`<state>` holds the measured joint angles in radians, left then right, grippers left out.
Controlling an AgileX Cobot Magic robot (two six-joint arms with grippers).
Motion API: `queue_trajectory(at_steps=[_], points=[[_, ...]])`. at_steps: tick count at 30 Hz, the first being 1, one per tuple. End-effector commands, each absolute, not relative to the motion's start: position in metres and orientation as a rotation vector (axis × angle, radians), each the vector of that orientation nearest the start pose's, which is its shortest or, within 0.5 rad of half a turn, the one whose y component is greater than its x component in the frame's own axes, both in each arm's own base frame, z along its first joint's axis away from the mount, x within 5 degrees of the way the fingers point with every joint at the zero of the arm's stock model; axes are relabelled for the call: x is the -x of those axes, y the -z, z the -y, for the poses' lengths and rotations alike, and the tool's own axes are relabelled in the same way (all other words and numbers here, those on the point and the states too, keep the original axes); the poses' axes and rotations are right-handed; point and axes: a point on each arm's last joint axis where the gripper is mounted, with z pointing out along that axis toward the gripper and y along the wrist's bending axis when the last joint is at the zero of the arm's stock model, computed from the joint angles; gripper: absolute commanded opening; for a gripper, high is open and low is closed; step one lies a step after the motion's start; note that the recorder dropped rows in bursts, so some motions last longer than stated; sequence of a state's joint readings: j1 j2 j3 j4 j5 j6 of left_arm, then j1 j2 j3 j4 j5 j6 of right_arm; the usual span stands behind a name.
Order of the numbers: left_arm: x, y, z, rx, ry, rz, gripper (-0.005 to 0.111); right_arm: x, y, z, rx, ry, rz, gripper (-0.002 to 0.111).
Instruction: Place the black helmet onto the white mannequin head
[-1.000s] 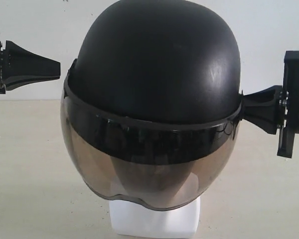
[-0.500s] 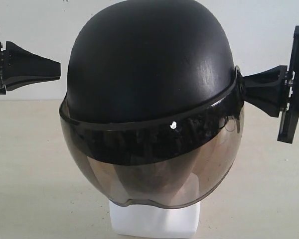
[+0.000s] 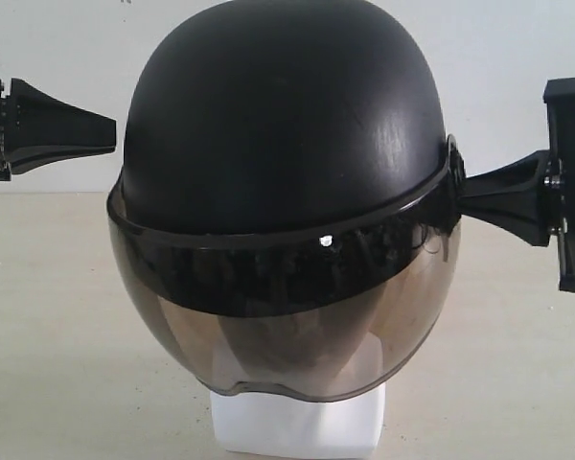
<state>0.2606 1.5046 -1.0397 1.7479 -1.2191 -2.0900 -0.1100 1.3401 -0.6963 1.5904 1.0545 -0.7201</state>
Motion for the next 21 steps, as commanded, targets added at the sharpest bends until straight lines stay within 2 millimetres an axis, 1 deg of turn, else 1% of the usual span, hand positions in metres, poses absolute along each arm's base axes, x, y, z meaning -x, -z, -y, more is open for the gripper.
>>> queue_trajectory(at_steps=[1,5,7,9,12,14,17,19,21], points=[[-0.294,-0.311,0.009,-0.214,1.249,-2.05,0.004,-0.233,-0.294,-0.051,-0.358,-1.487,-2.071,0.0],[-0.294,-0.311,0.009,-0.214,1.249,-2.05,0.004,-0.227,-0.315,-0.051,-0.329,-1.471,-2.026,0.0],[-0.294,-0.311,0.009,-0.214,1.249,-2.05,0.004,-0.226,-0.319,-0.049,-0.339,-1.403,-2.041,0.0],[-0.294,-0.311,0.009,-0.214,1.249,-2.05,0.004,-0.224,-0.32,-0.048,-0.356,-1.38,-2.071,0.0],[-0.294,-0.311,0.009,-0.214,1.249,-2.05,0.004,-0.22,-0.324,-0.053,-0.326,-1.476,-2.057,0.0],[-0.294,-0.311,0.009,-0.214,1.249,-2.05,0.004,-0.217,-0.33,-0.055,-0.308,-1.528,-2.018,0.0],[-0.294,-0.311,0.009,-0.214,1.249,-2.05,0.004,-0.208,-0.342,-0.056,-0.279,-1.54,-1.958,0.0],[-0.294,-0.311,0.009,-0.214,1.249,-2.05,0.004,-0.202,-0.347,-0.056,-0.262,-1.532,-1.942,0.0],[-0.294,-0.311,0.009,-0.214,1.249,-2.05,0.004,-0.197,-0.35,-0.058,-0.244,-1.561,-1.941,0.0]])
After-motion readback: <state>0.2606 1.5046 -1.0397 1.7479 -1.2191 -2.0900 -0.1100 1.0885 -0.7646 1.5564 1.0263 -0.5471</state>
